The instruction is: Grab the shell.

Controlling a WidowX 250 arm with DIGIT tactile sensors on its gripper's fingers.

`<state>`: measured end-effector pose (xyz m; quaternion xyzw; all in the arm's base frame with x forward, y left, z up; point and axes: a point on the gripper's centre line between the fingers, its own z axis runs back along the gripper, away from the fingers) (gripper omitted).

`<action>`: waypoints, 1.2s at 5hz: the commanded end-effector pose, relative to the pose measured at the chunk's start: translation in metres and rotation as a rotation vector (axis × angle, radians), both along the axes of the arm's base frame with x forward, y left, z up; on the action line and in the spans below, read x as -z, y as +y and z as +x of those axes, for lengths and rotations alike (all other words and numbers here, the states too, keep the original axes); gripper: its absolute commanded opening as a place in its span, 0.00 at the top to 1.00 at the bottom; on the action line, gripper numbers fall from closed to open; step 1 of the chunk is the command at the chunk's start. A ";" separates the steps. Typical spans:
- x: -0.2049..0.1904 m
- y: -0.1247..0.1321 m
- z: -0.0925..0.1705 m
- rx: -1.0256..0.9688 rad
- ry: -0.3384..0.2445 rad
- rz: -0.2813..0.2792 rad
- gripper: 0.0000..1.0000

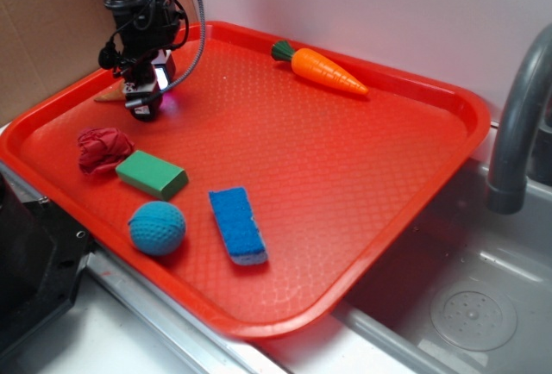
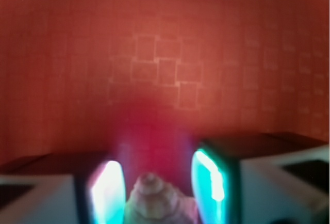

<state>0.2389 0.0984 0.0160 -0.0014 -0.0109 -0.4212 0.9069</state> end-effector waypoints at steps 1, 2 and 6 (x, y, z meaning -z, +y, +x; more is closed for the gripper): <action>-0.005 -0.010 0.010 0.018 -0.016 0.017 1.00; -0.019 -0.013 0.009 0.010 -0.028 0.039 1.00; -0.213 -0.045 0.015 -0.401 -0.149 -0.091 1.00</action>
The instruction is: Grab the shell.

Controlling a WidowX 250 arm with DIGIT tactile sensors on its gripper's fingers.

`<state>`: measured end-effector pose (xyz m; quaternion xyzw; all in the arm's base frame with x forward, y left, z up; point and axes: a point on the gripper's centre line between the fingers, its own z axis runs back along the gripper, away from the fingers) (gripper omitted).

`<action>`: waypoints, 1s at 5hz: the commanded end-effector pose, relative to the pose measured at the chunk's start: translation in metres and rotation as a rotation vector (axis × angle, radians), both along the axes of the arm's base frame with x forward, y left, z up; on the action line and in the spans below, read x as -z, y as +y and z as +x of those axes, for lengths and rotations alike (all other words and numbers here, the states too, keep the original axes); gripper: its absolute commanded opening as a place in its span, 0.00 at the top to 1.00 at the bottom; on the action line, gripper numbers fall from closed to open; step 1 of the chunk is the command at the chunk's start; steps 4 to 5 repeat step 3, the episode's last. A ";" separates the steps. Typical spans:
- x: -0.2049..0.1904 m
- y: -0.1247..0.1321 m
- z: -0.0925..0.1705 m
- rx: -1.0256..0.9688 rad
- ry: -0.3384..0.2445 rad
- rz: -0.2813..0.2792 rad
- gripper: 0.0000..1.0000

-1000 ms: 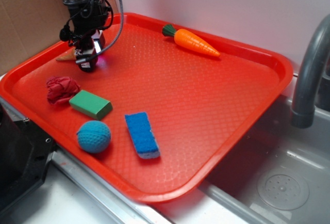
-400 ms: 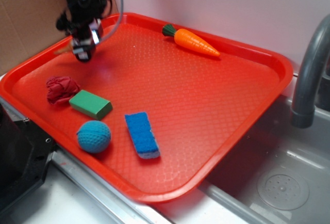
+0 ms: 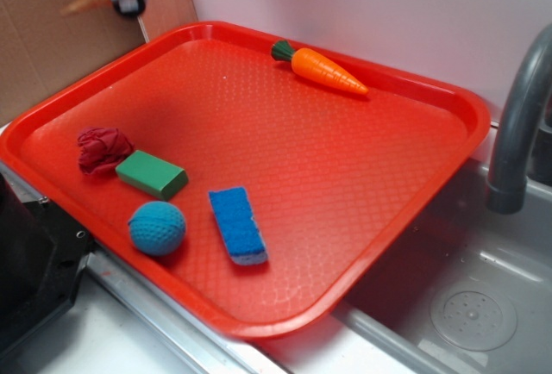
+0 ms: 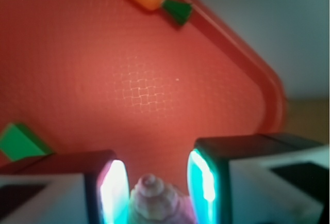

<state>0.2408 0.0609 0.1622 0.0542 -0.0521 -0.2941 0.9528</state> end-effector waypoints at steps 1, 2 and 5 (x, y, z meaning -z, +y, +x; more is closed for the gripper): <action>-0.103 -0.020 0.017 -0.229 -0.008 -0.240 1.00; -0.108 -0.028 0.016 -0.297 -0.041 -0.286 1.00; -0.099 -0.027 0.015 -0.374 -0.026 -0.242 1.00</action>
